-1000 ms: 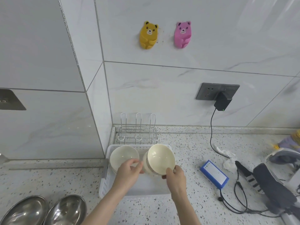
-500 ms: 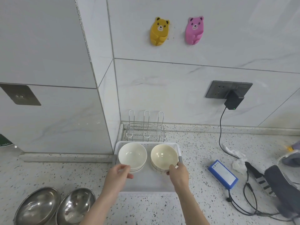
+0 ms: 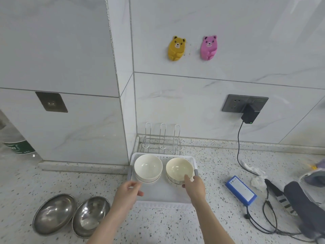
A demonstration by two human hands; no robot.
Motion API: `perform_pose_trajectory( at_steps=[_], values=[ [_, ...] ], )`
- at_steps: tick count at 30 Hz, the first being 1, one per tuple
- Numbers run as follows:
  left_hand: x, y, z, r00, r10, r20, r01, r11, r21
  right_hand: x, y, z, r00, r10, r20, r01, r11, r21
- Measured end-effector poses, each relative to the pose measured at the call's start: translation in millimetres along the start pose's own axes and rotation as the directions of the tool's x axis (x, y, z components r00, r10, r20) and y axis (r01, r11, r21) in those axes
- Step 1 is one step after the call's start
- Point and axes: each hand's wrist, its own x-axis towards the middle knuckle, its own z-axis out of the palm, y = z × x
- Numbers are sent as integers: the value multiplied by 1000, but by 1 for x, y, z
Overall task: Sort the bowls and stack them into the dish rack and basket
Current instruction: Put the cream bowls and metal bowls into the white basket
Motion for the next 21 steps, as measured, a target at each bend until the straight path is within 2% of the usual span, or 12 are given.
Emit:
perform_pose_trajectory(
  at_steps=[5,11,17,21],
  values=[
    [-22,-10,-16,999,11,33,-7,991,-132,-26,-1,-14,1000,-20,-6,20,992,122],
    [-47,-37,-34,998,-38,-52,25,973,-230,-64,-2,-25,992,-87,96,61,967,248],
    [-61,-62,-53,990,-108,-87,79,956,-283,-93,0,-6,977,-143,158,95,956,276],
    [-62,-67,-77,988,-120,-94,87,950,-299,-116,-3,19,965,-166,204,116,965,234]
  ],
)
